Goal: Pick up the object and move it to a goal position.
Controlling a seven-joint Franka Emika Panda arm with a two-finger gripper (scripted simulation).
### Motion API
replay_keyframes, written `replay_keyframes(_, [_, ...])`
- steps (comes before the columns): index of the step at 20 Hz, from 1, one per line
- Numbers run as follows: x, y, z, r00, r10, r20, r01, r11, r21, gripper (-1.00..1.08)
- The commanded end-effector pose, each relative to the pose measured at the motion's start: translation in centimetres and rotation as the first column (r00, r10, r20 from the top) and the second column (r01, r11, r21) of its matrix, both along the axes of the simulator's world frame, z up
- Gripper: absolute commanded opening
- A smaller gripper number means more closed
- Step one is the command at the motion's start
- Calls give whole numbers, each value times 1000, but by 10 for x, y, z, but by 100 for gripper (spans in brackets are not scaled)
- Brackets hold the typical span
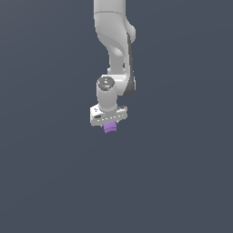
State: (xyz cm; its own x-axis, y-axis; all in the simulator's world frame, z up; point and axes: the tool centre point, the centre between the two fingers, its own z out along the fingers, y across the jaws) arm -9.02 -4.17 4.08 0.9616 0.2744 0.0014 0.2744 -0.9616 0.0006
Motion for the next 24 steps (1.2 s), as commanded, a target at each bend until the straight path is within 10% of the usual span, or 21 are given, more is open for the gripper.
replay_keyframes(1, [0, 0, -1, 1000, 0, -2, 0, 1000, 0, -100])
replay_keyframes(24, [32, 29, 113, 1000, 0, 0, 0, 1000, 0, -100])
